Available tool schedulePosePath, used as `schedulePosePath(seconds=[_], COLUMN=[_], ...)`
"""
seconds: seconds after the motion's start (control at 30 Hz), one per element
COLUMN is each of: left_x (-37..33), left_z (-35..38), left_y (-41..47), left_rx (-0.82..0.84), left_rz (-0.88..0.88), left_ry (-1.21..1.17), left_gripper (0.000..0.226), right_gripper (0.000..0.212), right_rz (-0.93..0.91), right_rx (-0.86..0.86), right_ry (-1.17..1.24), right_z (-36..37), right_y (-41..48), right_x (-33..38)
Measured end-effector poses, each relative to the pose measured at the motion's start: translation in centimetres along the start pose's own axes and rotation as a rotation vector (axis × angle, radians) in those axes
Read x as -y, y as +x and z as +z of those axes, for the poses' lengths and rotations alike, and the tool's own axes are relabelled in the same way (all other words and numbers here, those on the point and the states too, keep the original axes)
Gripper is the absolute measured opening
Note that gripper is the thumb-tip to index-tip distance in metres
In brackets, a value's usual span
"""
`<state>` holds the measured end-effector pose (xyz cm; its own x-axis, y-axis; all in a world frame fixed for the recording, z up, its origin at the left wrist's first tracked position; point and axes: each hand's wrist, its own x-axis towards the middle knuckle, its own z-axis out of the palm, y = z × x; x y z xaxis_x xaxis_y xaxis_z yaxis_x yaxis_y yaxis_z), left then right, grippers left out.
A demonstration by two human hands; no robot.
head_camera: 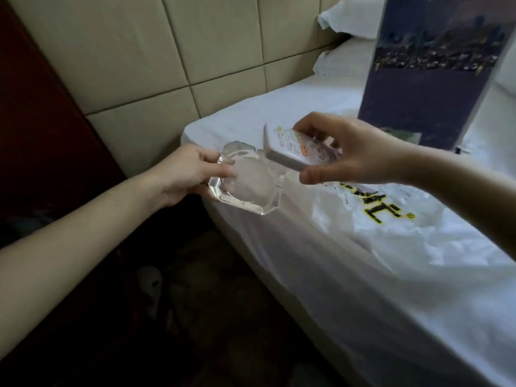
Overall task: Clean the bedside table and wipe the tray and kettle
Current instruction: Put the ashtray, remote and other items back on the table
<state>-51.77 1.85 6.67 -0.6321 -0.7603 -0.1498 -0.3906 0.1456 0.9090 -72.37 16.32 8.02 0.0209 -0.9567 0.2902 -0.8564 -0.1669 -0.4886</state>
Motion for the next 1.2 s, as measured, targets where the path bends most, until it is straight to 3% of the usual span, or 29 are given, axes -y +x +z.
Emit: schedulePosePath(seconds=[0.2,0.4,0.6,0.83,1.03,1.2], left_x=[5.6,10.4,15.1,21.7,26.7,29.0], left_z=[-8.7,-17.1,-25.4,-34.7,-40.6,-43.2], left_y=[-10.3,-19.0,-25.3,-27.5,-25.8,-26.8], left_rx=[-0.239,-0.461,-0.609,-0.766,-0.823,-0.683], left_rz=[-0.083,-0.198,-0.287,-0.391,-0.468,-0.557], left_ry=[0.008,0.031,-0.012,-0.062,-0.11,-0.091], left_gripper=[0.023,0.008,0.016,0.014,0.011,0.016], right_gripper=[0.058,0.071,0.086,0.073,0.076,0.076], right_rz=[-0.152,-0.376,-0.601,-0.677,-0.72,-0.829], right_rx=[0.084,0.204,0.358,0.435,0.527,0.593], right_ry=[0.052,0.168,0.18,0.177,0.178,0.054], right_z=[8.4,16.7,23.5,30.4,35.5,39.6], right_y=[5.3,10.4,15.3,23.0,28.8,32.4], right_x=[8.3,17.2,25.0,29.7,32.1,34.4])
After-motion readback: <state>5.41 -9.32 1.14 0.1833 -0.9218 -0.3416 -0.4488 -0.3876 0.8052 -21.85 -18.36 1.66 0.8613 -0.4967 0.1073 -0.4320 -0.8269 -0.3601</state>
